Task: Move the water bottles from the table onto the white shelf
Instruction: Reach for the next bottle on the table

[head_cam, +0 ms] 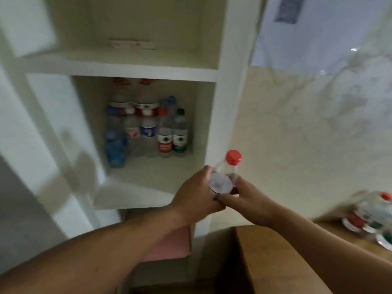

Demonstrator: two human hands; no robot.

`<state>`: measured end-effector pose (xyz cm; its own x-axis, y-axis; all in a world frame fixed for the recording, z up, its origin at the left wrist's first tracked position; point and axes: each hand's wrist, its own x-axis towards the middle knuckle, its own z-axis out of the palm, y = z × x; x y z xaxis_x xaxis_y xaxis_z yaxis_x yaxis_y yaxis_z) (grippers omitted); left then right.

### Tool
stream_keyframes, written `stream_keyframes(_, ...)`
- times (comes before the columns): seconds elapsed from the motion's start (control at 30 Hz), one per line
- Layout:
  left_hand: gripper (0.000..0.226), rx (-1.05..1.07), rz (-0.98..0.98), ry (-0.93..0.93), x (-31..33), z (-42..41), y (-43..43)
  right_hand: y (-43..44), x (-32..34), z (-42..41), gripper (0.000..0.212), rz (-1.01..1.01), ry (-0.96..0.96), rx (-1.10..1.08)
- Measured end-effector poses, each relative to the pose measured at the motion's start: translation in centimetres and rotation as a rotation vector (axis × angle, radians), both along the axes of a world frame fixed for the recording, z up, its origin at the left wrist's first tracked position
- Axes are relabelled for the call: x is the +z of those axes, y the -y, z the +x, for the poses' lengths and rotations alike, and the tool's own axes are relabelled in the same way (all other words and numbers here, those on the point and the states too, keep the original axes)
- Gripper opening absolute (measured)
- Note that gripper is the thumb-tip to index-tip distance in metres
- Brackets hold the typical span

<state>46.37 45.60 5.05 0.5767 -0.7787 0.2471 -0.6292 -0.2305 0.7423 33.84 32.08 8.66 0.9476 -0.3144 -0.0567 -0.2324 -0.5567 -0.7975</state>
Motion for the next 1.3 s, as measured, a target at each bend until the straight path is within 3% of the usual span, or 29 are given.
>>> stream_keyframes(0.2, 0.066, 0.252, -0.081, -0.025, 0.7, 7.9, -9.0, -7.3, 0.0, 12.4, 0.032, -0.072, 0.063, 0.107)
stream_keyframes(0.3, 0.081, 0.350, -0.058, 0.021, -0.5, 12.0, -10.7, -9.0, -1.6, 17.6, 0.043, -0.063, 0.062, 0.106)
stream_keyframes(0.47, 0.084, 0.426, -0.033, 0.046, -4.0, 19.0, -10.6, -10.1, -4.5, 24.5, 0.051, -0.028, 0.056, 0.046)
stream_keyframes(0.6, 0.068, 0.454, -0.061, -0.009, -6.1, 22.9, -9.6, -10.4, -5.8, 28.9, 0.054, -0.025, 0.046, -0.003)
stream_keyframes(0.8, 0.065, 0.559, -0.158, -0.066, -7.9, 25.0, -9.5, -10.6, -7.3, 33.3, 0.067, -0.042, 0.068, -0.032)
stream_keyframes(0.87, 0.053, 0.640, -0.180, -0.017, -7.9, 24.4, -9.5, -10.7, -7.5, 34.2, 0.063, -0.014, 0.056, -0.056)
stream_keyframes(1.0, 0.023, 0.679, -0.317, -0.165, -8.2, 24.3, -8.8, -11.1, -7.5, 36.0, 0.060, -0.016, 0.084, -0.089)
stream_keyframes(1.3, 0.023, 0.719, -0.306, -0.191, -8.2, 25.7, -9.2, -12.9, -6.9, 37.8, 0.063, 0.006, 0.025, -0.115)
